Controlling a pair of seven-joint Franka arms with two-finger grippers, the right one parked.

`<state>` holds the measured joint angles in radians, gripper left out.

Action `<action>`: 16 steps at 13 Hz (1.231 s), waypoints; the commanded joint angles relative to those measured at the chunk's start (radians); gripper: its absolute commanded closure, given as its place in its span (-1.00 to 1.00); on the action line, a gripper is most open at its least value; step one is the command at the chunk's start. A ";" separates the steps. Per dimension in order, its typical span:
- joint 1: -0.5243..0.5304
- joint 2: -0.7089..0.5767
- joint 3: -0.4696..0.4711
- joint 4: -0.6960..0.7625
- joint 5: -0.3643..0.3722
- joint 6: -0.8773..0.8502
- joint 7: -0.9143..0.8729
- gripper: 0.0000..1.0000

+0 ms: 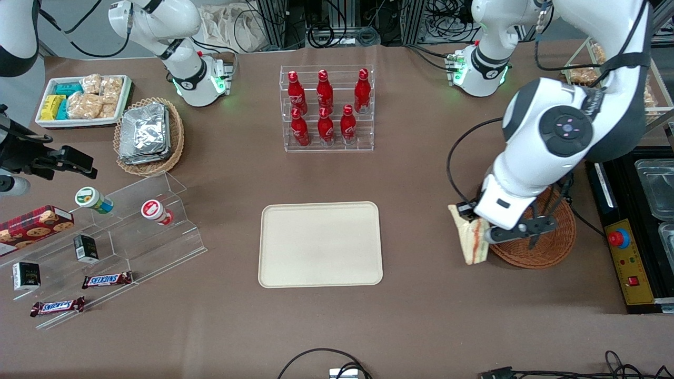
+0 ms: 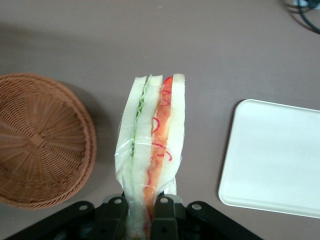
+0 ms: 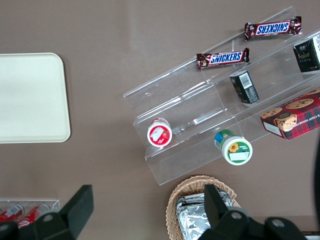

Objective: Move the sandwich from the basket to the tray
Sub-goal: 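Lift the sandwich out of the basket and carry it toward the tray, then lower the sandwich onto the cream tray and open the left gripper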

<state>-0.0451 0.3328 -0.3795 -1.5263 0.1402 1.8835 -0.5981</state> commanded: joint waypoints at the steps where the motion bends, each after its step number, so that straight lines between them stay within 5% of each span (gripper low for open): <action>1: -0.077 0.063 0.001 0.086 0.085 -0.034 -0.003 0.75; 16: -0.355 0.474 0.007 0.357 0.098 -0.009 -0.160 0.77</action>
<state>-0.3815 0.7518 -0.3796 -1.2439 0.2174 1.8841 -0.7416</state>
